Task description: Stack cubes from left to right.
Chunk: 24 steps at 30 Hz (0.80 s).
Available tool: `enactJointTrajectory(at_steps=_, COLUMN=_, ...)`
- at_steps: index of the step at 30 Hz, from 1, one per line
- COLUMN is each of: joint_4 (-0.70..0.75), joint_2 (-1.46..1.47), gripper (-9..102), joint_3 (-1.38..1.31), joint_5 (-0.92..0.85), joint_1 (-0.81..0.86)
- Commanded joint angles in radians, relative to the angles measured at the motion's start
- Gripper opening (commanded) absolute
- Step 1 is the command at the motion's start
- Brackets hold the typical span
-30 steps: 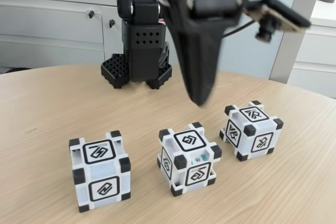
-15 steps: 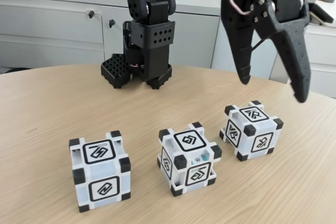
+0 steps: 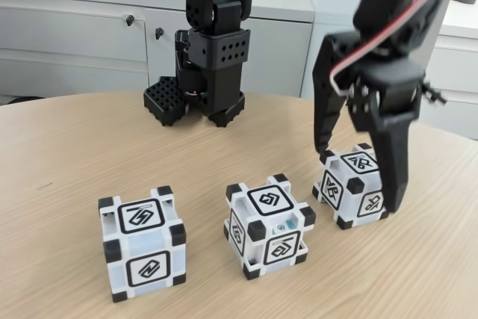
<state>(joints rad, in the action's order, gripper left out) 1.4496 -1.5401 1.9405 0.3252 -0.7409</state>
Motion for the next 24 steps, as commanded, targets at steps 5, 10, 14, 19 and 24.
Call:
enactJointTrajectory(at_steps=5, joint_4=-0.091, joint_2=0.038, gripper=5, joint_3=-0.046, joint_5=-0.044, joint_1=0.012)
enactJointTrajectory(at_steps=10, joint_4=-0.084, joint_2=-0.107, gripper=0, joint_3=-0.046, joint_5=-0.081, joint_1=0.014)
enactJointTrajectory(at_steps=14, joint_4=-0.08, joint_2=-0.322, gripper=0, joint_3=-0.034, joint_5=-0.124, joint_1=0.026)
enactJointTrajectory(at_steps=19, joint_4=-0.078, joint_2=-0.538, gripper=0, joint_3=-0.028, joint_5=-0.206, joint_1=0.161)
enactJointTrajectory(at_steps=24, joint_4=-0.077, joint_2=-0.598, gripper=0, joint_3=-0.028, joint_5=-0.345, joint_1=0.373)
